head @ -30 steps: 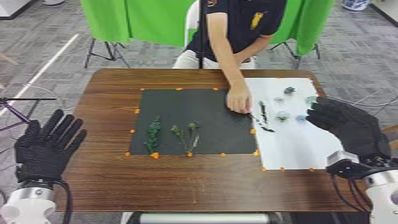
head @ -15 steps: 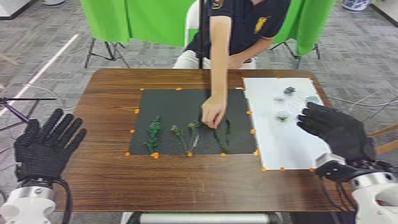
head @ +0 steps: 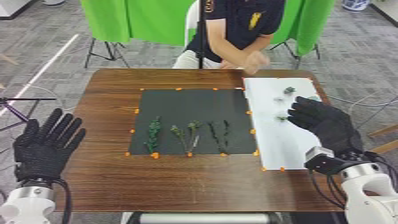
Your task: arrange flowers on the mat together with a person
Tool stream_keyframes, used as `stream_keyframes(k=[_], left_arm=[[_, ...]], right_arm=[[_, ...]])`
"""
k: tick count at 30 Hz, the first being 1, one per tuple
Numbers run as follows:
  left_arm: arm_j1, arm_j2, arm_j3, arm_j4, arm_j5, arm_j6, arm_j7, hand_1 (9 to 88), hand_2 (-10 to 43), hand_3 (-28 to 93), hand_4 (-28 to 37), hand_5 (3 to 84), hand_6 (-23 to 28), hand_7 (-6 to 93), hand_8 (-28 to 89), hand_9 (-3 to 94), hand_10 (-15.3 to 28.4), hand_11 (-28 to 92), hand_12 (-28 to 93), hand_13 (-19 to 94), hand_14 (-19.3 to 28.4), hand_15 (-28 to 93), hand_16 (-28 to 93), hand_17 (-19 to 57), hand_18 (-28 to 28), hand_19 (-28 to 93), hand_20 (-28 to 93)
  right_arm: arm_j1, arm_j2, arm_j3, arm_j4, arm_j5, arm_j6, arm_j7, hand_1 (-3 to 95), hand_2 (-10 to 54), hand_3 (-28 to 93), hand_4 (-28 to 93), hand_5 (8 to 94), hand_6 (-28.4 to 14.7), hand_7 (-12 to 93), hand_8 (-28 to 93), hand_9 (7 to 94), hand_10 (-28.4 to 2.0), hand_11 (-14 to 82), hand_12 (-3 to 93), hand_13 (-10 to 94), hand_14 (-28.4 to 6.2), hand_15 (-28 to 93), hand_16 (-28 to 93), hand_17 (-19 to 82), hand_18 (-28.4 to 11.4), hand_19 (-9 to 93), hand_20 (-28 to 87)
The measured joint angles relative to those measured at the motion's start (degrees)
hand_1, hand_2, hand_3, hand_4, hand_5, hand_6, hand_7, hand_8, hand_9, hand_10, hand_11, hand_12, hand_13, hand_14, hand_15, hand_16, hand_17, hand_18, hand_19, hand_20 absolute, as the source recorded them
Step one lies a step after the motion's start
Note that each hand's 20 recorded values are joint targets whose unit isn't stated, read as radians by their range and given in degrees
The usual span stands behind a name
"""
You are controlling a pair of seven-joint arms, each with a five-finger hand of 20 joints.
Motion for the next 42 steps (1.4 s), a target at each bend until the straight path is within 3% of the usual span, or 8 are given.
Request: stream_keyframes(k=[10, 23, 31, 39, 42], left_arm=[[0.0, 0.11, -0.08, 0.0, 0.06, -0.26, -0.09, 23.4, 13.6, 72, -28.3, 42.8, 8.4, 5.3, -8, 38.5, 14.9, 14, 10, 30, 13.9, 21, -3, -2.7, 13.6, 26, 13], [0.0, 0.26, -0.27, 0.04, 0.13, -0.26, -0.09, 23.3, 13.7, 72, -28.3, 42.8, 8.4, 5.2, -8, 38.5, 14.9, 14, 10, 30, 13.8, 21, -3, -2.8, 13.6, 27, 13], [0.3, 0.26, -0.3, -0.02, 0.14, -0.23, -0.06, 23.9, 13.5, 72, -28.3, 42.9, 8.5, 5.3, -8, 38.5, 14.9, 14, 10, 30, 13.9, 21, -3, -2.9, 13.6, 27, 13], [0.0, 0.26, -0.24, 0.03, 0.21, -0.23, -0.17, 24.2, 13.4, 72, -28.3, 42.9, 8.5, 5.6, -8, 38.5, 14.9, 15, 10, 30, 14.5, 23, -3, -2.9, 13.6, 27, 13], [0.1, 0.26, -0.24, 0.02, 0.21, -0.16, -0.17, 24.3, 13.5, 72, -28.3, 42.9, 8.5, 5.7, -8, 38.5, 14.9, 15, 10, 30, 14.6, 23, -3, -2.9, 13.6, 27, 13]], right_arm=[[-0.2, 0.7, 0.0, 0.0, -4.7, 0.5, -2.6, 24.7, 7.3, 81, -24, 50.6, -7.0, 16, -12, 45.3, -15.9, 11.6, 13.3, 34, -13.7, 22, 11, 11, -16.8, 44, 12], [0.8, 1.9, -0.9, 0.7, -23.4, 2.7, -7.0, 29.2, 0.0, 80, -24, 48.9, -5.8, 18, -13, 42.7, -14.9, 11.1, 13.0, 33, -12.9, 21, 11, 11, -17.1, 45, 12], [7.5, 6.6, -5.2, 6.1, -49.8, 3.5, -7.2, 33.4, -7.6, 81, -24, 41.9, -4.6, 20, -13, 37.1, -15.3, 9.9, 14.3, 31, -12.9, 23, 14, 11, -16.8, 48, 13], [19.6, 14.9, -17.0, 11.9, -68.8, 0.0, 1.6, 38.7, -9.5, 81, -28, 43.5, -2.4, 23, -15, 41.6, -14.5, 13.5, 15.5, 34, -12.4, 38, 16, 12, -17.4, 55, 14], [23.5, 16.6, -20.5, 14.5, -78.8, -4.4, 2.2, 40.3, -9.5, 81, -28, 45.2, -1.7, 23, -15, 43.6, -13.8, 14.8, 15.8, 36, -11.8, 42, 17, 13, -17.8, 57, 15]])
